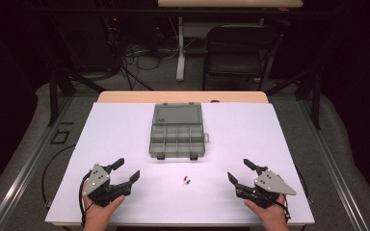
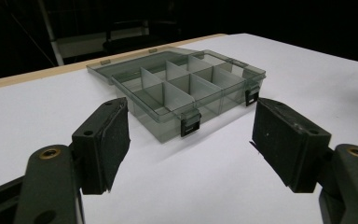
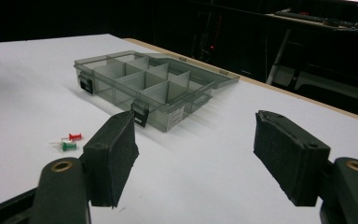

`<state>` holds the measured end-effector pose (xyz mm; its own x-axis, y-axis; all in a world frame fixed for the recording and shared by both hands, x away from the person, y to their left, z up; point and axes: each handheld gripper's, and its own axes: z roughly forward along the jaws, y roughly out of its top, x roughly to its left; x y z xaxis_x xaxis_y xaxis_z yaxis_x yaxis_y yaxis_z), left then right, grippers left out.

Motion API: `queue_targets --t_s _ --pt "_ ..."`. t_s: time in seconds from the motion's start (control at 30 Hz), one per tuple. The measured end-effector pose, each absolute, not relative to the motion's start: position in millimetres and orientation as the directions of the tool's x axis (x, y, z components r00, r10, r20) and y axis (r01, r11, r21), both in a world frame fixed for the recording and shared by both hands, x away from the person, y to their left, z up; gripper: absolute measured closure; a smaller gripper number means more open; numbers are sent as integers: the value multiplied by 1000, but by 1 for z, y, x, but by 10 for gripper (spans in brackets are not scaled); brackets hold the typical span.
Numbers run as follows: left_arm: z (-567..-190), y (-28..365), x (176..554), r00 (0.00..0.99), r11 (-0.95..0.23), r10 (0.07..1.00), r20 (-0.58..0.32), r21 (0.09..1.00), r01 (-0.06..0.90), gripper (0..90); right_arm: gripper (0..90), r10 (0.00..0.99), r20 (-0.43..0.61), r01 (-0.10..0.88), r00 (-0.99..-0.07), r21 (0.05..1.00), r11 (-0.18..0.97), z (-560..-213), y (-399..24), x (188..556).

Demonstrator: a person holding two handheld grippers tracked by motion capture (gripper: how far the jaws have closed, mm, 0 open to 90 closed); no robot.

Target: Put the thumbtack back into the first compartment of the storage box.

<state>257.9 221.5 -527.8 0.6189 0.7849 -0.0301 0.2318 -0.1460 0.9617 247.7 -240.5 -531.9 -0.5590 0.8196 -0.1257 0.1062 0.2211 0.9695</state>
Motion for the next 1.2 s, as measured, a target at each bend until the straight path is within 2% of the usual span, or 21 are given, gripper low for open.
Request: queue_targets --t_s 0.2,0.43,0.67,0.87,1.07,1.2 --pt "-529 221 256 604 -106 794 -72 961 254 271 288 826 -136 106 -547 967 230 -530 -243 242" --pt "-534 209 263 620 -115 776 -117 940 321 296 291 823 -81 147 -563 970 196 -529 -243 243" --pt "-528 181 277 608 -145 783 -130 913 382 343 360 792 -56 200 -608 954 221 -527 -241 242" --pt "-523 153 291 615 -180 776 -142 884 431 401 372 773 0 242 -634 950 199 -523 -240 239" --pt "-525 129 298 617 -212 773 -144 859 465 453 376 763 -4 236 -646 950 205 -523 -239 238" --pt "-529 115 297 631 -218 757 -169 845 489 539 377 767 32 264 -641 947 181 -525 -242 242"
